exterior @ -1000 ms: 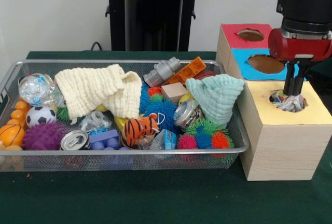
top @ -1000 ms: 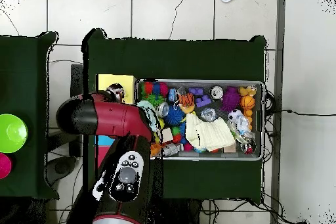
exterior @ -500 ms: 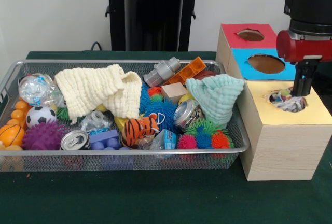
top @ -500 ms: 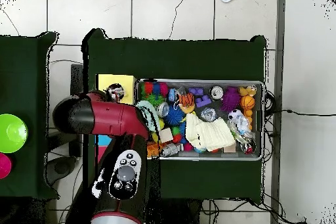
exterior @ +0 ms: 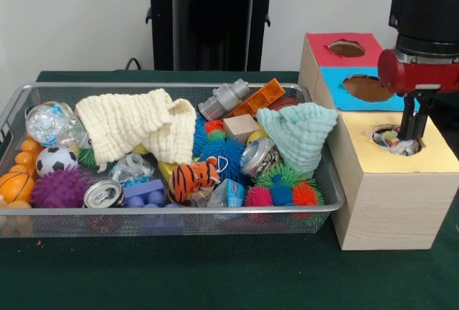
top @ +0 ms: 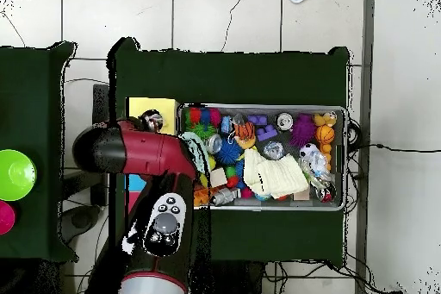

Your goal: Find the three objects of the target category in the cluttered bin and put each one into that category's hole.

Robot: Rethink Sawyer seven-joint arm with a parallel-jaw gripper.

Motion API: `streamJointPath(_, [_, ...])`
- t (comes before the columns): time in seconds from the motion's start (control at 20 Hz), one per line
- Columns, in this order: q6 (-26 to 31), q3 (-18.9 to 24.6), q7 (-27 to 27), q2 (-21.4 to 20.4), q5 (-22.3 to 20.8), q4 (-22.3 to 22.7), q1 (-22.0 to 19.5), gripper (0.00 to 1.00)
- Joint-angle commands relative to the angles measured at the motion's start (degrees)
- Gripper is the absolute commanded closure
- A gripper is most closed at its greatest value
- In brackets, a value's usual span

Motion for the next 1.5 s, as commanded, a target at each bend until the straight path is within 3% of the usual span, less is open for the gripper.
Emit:
streamJointPath(0.05, [1.18, 1.62, 6.48, 7.08, -4.96, 1.40, -1.90, 1.00])
streamJointPath(0.5, [1.12, 1.18, 7.06, 9.01, -5.39, -0.52, -1.82, 1.00])
streamJointPath(1.2, [-5.54, 2.34, 7.09, 12.19, -6.77, -0.60, -3.94, 1.00])
streamJointPath(1.5, [-3.68, 3.31, 5.80, 11.28, -6.93, -1.23, -4.23, 1.00])
